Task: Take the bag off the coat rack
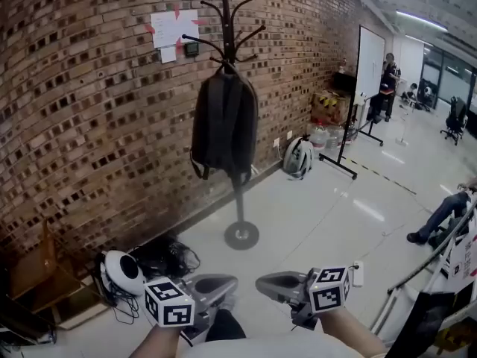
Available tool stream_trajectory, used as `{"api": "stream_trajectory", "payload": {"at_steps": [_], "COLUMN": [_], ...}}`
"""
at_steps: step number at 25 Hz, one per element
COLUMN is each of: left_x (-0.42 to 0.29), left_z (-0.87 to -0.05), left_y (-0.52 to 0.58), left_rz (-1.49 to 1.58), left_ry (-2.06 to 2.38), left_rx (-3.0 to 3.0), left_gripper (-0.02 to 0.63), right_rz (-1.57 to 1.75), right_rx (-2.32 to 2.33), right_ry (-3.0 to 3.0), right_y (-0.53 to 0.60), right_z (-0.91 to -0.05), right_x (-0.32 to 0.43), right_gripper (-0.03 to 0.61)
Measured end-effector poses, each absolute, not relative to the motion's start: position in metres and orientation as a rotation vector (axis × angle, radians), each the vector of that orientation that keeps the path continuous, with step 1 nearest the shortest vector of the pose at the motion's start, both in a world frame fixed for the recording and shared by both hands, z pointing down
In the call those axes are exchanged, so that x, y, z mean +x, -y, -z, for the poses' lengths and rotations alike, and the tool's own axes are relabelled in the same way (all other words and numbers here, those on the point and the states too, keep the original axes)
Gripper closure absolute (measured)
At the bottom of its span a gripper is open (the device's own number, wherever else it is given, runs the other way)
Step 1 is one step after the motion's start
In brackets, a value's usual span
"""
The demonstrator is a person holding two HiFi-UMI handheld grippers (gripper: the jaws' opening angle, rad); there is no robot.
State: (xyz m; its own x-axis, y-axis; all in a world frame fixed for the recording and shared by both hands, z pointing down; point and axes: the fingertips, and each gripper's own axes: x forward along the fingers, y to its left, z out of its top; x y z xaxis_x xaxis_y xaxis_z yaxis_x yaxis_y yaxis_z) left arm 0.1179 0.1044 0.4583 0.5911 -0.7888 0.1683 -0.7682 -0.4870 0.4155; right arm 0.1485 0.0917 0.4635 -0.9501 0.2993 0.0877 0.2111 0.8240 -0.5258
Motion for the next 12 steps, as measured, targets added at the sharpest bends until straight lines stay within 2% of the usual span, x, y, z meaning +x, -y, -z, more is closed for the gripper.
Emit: {"api": "stream_trajectory", "payload": {"at_steps": [6, 12], "left_x": [0.021, -0.123], "left_z": [-0.464, -0.444], "left_y": [-0.014, 0.1], "left_rz": [0.077, 0.055], "left_ry": [1.194, 1.166], "left_rx": [2.382, 2.426], "left_gripper": [0.614, 0.614], "right_rz": [-0.843, -0.809], "right_rx": [-0.307, -0.225], "right_ry": [2.834, 2.871], "right_y": [-0.003, 0.11], "right_z": [-0.474, -0.453], "right_x": [0.062, -0.077], "right_gripper": [0.581, 0.581]}}
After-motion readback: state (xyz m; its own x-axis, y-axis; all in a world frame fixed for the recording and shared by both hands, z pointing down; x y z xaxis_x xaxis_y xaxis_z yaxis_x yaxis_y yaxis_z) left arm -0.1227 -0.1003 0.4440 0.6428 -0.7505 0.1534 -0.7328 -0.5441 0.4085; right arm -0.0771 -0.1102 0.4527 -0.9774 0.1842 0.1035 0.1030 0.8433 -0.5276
